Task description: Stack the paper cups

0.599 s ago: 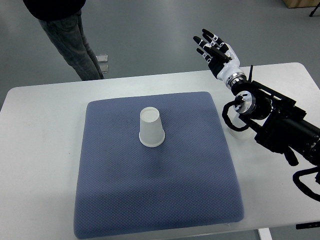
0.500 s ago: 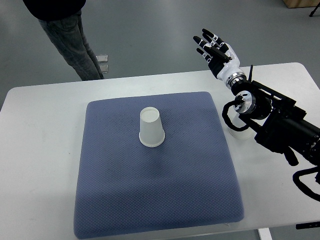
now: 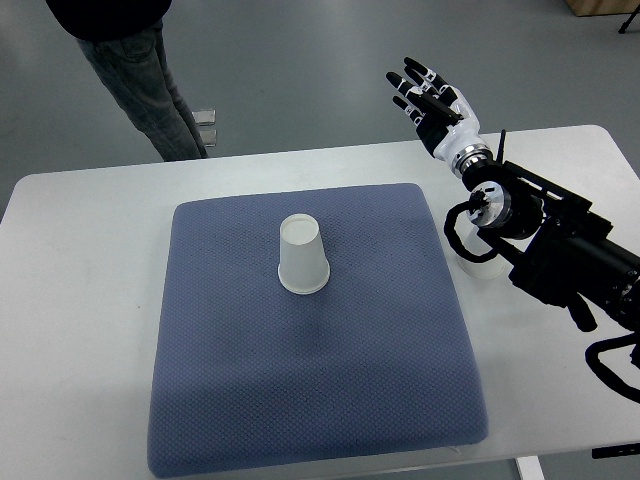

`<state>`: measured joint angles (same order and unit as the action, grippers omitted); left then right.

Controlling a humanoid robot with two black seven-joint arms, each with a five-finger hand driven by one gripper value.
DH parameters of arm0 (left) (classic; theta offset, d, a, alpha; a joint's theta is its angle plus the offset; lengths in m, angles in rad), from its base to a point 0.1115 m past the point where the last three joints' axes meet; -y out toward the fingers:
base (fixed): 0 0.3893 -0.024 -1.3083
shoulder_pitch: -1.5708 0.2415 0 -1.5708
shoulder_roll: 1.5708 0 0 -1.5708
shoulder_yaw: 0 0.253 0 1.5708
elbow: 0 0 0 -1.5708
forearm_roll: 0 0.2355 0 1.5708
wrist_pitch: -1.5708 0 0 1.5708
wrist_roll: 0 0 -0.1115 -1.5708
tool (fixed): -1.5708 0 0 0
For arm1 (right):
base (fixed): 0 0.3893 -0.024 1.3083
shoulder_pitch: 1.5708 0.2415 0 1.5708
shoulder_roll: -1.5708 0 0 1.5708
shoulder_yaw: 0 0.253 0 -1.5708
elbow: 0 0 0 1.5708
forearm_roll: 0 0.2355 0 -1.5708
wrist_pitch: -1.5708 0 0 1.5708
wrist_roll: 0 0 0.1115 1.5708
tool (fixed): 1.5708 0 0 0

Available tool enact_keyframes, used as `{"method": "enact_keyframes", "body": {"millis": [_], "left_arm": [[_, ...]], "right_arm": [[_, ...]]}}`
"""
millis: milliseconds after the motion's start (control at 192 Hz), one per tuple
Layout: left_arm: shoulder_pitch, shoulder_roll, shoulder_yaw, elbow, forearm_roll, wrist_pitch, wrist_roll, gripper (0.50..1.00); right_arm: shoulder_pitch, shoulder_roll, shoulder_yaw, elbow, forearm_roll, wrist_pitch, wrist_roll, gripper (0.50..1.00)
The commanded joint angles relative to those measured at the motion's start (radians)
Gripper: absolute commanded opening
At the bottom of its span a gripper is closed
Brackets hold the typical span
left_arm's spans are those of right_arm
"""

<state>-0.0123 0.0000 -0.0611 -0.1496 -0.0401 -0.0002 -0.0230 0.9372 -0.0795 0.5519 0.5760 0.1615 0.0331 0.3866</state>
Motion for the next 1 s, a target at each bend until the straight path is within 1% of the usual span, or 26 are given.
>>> {"method": "enact_keyframes", "body": {"millis": [0, 890, 994], "left_arm": [[0.0, 0.0, 0.0, 0.001, 0.0, -0.001, 0.0, 1.0], [0.002, 0.0, 0.0, 0.001, 0.0, -0.001, 0.0, 1.0], [0.002, 0.0, 0.0, 0.001, 0.0, 0.0, 0.0, 1.0]], "right_arm": [[0.002, 0.0, 0.0, 0.001, 0.001, -0.001, 0.0, 0.913], [0.006, -0.002, -0.003, 0.004, 0.0, -0.009, 0.0, 0.913], [0.009, -0.016, 0.002, 0.007, 0.0, -0.009, -0.002, 0.913]]}}
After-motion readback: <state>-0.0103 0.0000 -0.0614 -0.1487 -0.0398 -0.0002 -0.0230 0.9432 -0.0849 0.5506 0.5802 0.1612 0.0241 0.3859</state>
